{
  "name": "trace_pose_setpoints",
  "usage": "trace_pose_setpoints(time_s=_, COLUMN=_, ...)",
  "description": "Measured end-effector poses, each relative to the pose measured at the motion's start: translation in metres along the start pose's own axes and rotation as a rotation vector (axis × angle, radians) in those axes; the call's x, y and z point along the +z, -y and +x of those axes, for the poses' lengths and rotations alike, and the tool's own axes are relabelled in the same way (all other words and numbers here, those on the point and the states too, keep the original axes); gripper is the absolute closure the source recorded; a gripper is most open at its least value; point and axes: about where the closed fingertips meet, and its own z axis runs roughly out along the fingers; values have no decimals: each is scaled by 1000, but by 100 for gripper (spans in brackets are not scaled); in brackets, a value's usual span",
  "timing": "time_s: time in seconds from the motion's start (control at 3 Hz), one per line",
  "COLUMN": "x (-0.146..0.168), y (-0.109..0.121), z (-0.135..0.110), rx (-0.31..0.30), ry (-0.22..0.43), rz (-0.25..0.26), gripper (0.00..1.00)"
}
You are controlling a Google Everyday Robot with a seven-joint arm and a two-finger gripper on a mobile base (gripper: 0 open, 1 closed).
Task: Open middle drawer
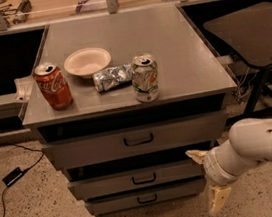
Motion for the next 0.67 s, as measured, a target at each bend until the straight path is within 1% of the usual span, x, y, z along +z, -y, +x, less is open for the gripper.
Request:
trace_pose_setpoints(time_s=0.33, x=34, y=0, z=-15, rx=-33, ry=46, rz=-6, gripper=0)
trace_pose_setpoints(time_s=0.67, x=64, y=-6, z=-22, rx=-27, ry=76, rz=-20, gripper=0)
